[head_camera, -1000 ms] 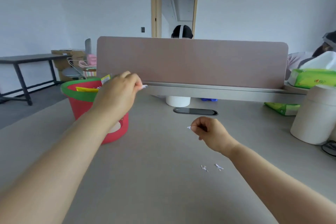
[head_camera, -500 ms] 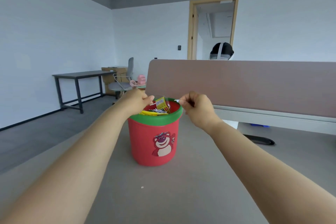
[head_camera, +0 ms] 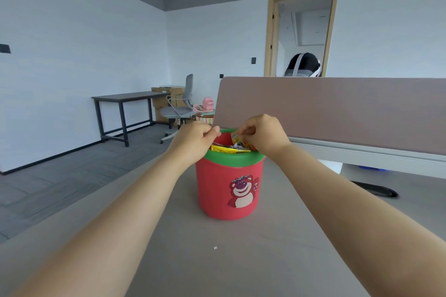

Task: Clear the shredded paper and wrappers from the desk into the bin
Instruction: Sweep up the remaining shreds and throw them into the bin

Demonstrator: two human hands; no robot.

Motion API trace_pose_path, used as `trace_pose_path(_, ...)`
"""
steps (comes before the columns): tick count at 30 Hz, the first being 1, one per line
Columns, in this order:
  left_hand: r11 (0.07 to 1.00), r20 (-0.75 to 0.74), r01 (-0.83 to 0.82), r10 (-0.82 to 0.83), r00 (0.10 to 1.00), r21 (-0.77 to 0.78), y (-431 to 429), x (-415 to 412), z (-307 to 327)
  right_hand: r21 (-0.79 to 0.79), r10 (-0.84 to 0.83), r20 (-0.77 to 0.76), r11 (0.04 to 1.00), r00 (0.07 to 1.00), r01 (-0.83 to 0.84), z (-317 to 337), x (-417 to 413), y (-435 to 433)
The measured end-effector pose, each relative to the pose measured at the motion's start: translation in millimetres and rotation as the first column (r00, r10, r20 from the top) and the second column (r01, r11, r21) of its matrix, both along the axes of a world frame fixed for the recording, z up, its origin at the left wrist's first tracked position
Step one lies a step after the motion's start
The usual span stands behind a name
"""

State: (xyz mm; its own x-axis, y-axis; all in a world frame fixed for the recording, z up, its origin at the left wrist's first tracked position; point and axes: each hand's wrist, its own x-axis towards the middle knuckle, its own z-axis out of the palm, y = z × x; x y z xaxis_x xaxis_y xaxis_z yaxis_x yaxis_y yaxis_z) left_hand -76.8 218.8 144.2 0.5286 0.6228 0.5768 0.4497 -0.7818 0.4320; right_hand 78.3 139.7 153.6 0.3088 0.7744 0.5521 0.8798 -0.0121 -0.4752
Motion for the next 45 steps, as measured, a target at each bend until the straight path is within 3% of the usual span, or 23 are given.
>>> trace_pose_path(4,0.996,0.087,-0.005,-0.003,0.996,0.089,-11,-6,-9,0.076,-0.026,-0.002,0.997,1.000,0.026,-3,-2,-14)
trace_pose_path(7,0.977,0.254,-0.020,-0.036,0.966,0.212,-29,-23,-29,0.140,-0.021,0.061,0.990,0.998,0.013,-12,-4,-27)
trace_pose_path(9,0.967,0.261,0.007,-0.075,0.962,0.254,-42,-34,-51,0.209,-0.010,0.119,0.978,0.993,-0.015,-20,-6,-39)
trace_pose_path(12,0.985,0.093,0.084,-0.098,0.991,0.151,-58,-44,-93,0.310,0.013,0.154,0.949,0.988,-0.061,-32,-10,-60)
trace_pose_path(15,0.997,-0.314,0.074,-0.079,0.946,-0.026,-69,-47,-134,0.328,-0.004,0.136,0.944,0.991,-0.041,-47,-16,-82)
trace_pose_path(17,0.994,-0.515,0.014,-0.068,0.855,-0.108,-76,-49,-151,0.297,-0.013,0.125,0.954,0.992,-0.025,-59,-17,-96)
trace_pose_path(19,0.992,-0.584,-0.010,-0.068,0.809,-0.129,-83,-50,-159,0.254,-0.011,0.117,0.967,0.993,-0.019,-72,-18,-111)
trace_pose_path(27,0.976,-0.708,0.066,-0.198,0.678,-0.209,-124,-30,-160,-0.086,-0.076,0.053,0.993,0.996,0.080,-119,10,-184)
trace_pose_path(36,0.887,-0.742,0.399,-0.427,0.517,-0.233,-200,59,-159,-0.467,-0.350,-0.021,0.832,0.936,0.301,-151,76,-279)
trace_pose_path(40,0.840,-0.739,0.490,-0.480,0.473,-0.232,-227,96,-159,-0.486,-0.348,0.018,0.816,0.937,0.312,-160,84,-299)
trace_pose_path(45,0.821,-0.738,0.527,-0.494,0.460,-0.222,-240,122,-161,-0.385,-0.364,0.020,0.857,0.931,0.343,-165,85,-308)
